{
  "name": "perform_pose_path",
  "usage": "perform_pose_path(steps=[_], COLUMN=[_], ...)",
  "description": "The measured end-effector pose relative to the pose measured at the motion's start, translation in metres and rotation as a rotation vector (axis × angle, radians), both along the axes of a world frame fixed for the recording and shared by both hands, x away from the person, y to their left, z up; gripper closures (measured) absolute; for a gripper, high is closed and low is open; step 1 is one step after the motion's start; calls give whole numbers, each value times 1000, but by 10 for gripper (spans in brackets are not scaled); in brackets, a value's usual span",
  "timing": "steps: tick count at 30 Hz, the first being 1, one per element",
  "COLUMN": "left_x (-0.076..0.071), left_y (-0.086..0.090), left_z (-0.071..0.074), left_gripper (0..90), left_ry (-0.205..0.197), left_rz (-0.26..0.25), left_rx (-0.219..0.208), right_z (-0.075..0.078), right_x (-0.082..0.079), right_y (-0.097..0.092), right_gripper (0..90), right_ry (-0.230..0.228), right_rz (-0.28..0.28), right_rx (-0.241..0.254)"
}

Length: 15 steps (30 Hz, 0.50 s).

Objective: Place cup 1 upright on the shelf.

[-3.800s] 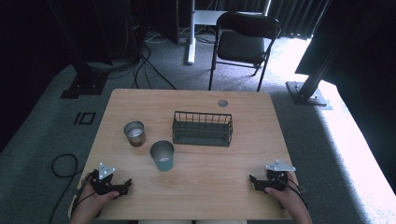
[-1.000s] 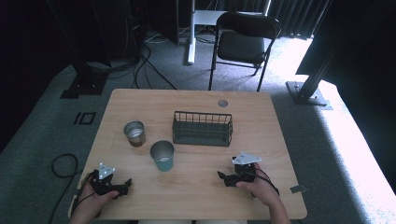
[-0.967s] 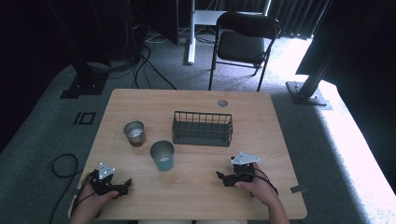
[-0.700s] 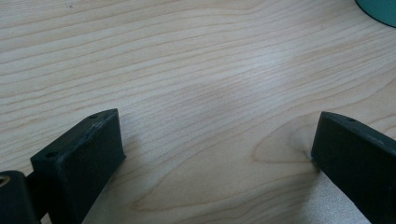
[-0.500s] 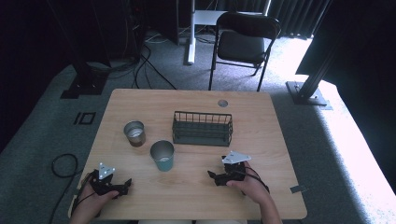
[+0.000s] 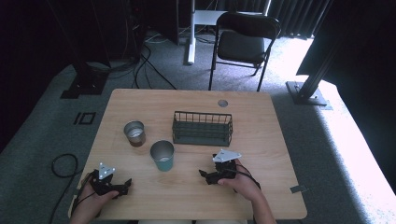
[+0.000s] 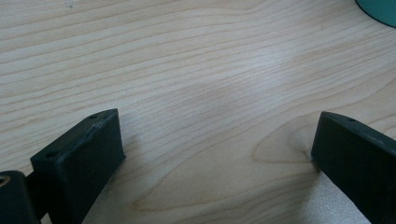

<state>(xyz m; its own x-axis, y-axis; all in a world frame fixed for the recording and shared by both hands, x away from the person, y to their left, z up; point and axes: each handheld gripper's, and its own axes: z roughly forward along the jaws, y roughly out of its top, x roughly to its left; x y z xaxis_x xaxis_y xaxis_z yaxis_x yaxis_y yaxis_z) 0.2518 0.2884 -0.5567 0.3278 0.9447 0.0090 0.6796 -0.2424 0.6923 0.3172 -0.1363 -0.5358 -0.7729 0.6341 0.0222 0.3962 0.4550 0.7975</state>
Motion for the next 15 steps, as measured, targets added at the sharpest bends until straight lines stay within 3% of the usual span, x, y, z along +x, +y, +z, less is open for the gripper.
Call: perform_pose_path(steps=[15], left_x=[0], left_y=[0], left_z=[0], left_gripper=[28], left_ry=[0], left_rz=[0], left_rx=[0], right_z=[2], right_x=[7], right_y=[25], right_gripper=[123], right_ry=[-2], right_rz=[29], right_rx=[16])
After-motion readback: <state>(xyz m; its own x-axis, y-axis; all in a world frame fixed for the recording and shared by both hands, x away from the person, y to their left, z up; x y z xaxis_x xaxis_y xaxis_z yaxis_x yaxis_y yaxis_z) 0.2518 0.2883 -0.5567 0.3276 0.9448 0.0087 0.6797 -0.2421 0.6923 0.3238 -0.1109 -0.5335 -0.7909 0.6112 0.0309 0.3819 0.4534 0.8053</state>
